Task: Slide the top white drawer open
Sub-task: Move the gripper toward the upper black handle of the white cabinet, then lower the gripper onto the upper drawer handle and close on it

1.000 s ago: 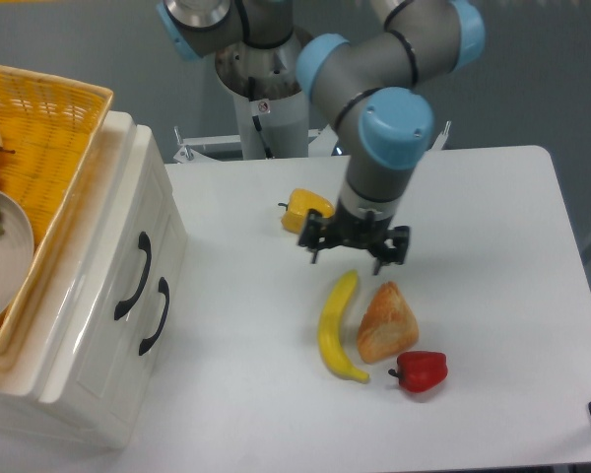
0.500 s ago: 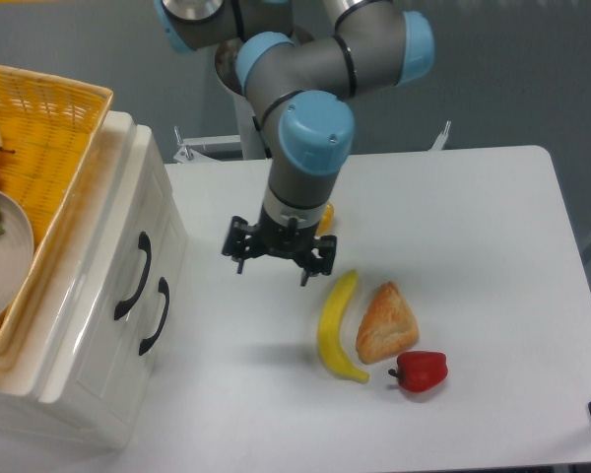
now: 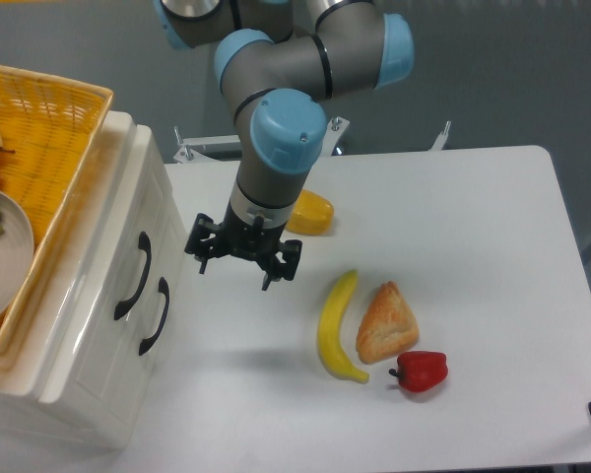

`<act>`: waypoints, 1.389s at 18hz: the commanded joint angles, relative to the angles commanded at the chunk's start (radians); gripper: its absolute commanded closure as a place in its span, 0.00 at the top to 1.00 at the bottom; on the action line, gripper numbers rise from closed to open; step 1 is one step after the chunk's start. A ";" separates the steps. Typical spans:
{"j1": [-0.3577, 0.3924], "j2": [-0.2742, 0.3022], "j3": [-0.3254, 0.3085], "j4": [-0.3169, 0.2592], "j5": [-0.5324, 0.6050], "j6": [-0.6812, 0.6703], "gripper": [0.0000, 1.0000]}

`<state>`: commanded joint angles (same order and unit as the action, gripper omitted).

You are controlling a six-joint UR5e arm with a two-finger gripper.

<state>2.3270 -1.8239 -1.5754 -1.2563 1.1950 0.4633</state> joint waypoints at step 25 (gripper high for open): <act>-0.089 -0.015 0.009 0.003 -0.046 -0.034 0.94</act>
<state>2.2381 -1.8392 -1.5662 -1.2533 1.1490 0.4295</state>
